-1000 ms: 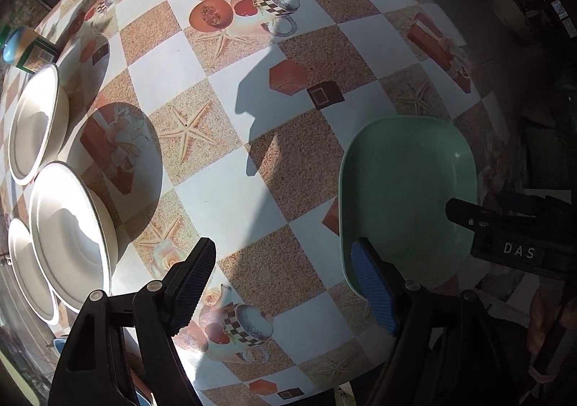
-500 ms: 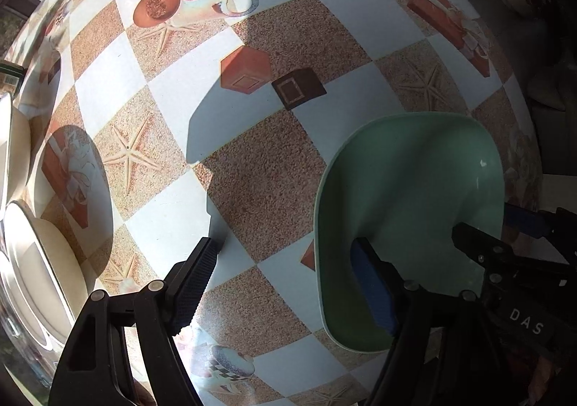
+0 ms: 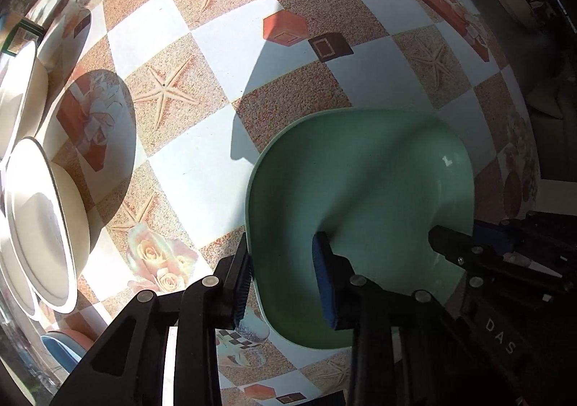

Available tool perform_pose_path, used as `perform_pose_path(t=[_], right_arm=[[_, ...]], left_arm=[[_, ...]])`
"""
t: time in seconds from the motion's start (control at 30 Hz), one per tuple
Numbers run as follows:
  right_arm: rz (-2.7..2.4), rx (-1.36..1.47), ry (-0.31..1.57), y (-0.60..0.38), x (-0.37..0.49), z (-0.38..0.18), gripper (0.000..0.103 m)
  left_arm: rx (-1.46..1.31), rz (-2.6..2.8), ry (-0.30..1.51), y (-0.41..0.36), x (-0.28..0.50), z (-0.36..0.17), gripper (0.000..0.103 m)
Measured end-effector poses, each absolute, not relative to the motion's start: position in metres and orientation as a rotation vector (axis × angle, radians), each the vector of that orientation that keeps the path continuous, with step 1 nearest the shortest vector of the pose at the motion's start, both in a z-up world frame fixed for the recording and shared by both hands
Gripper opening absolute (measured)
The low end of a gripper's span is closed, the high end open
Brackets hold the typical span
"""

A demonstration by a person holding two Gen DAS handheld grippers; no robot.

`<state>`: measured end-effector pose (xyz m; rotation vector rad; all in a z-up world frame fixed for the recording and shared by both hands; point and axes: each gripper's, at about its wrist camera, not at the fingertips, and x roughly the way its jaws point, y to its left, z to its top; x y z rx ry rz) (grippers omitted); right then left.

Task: Organize plates and bowls
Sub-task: 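Grasp the green square plate rim with the right gripper, then carry the green plate onto the blue plate stack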

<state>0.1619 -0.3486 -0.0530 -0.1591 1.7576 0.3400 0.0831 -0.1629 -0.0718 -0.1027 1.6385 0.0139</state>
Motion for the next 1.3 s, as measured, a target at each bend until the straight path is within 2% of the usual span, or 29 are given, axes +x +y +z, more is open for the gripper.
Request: perform_pose_path(t=[0.4,0.7,1.3], right_arm=[[0.476,-0.292,1.801,-0.287,0.106,-0.06,0.018],[0.536,-0.35,1.775,-0.251,0.083,-0.05,0.018],[0.609,-0.438,1.706,-0.21,0.041,-0.017,0.018]], left_arm=[[-0.169,0.113,1.663,-0.102,0.004,-0.075,0.036],[-0.21,0.165,1.611,-0.06,-0.051,-0.063,0.036],[-0.254,0.25,1.536,-0.076,-0.088,-0.026,0.036]])
